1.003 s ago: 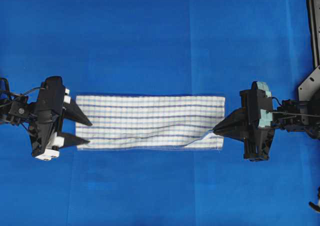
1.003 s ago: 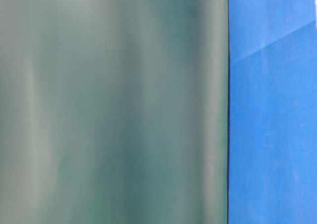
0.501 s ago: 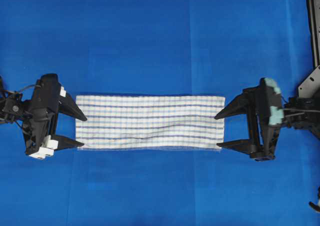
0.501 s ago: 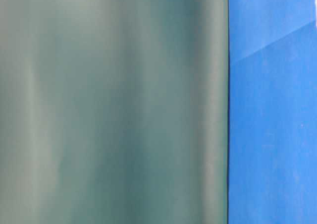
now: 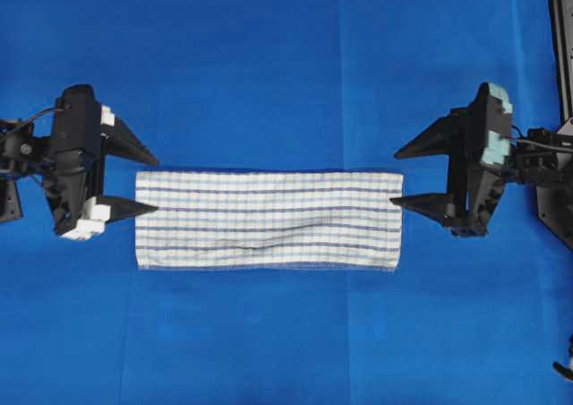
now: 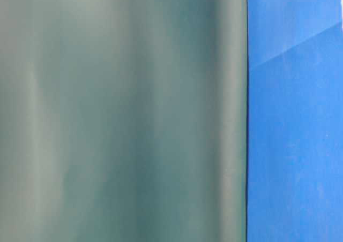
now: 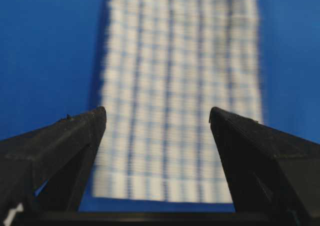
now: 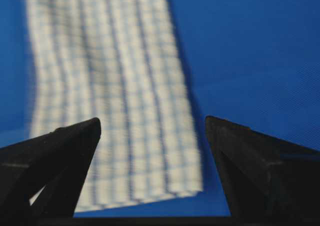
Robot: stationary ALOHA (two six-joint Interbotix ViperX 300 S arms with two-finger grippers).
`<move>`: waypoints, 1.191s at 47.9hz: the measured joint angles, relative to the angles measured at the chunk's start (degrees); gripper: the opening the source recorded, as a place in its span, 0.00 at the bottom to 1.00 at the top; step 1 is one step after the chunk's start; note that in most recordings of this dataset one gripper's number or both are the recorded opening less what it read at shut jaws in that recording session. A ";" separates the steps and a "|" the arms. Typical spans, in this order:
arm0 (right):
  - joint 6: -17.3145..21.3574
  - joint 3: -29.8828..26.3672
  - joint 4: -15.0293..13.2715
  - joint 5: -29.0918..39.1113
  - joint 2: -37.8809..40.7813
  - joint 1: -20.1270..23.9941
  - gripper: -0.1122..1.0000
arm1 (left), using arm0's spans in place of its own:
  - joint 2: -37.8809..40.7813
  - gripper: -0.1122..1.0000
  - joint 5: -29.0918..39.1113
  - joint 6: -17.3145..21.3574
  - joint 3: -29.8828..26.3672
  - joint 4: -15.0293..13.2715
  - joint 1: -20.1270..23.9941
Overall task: Fold the blue towel.
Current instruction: 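Open both grippers and pull them back from the folded towel, then grasp the folded strip's left and right ends with both grippers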
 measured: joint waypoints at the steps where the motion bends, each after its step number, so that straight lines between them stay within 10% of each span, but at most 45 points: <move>1: 0.00 0.00 -0.09 0.00 0.53 -0.44 0.89 | 0.35 0.82 0.00 0.35 -0.09 0.00 0.35; 44: -0.18 -2.37 -0.09 -2.90 16.52 -3.96 0.86 | 16.79 0.79 -5.54 1.67 0.00 0.00 3.78; 57: -0.18 -2.37 -0.18 -2.90 16.96 -3.52 0.37 | 16.88 0.39 -5.36 1.49 0.09 0.09 3.96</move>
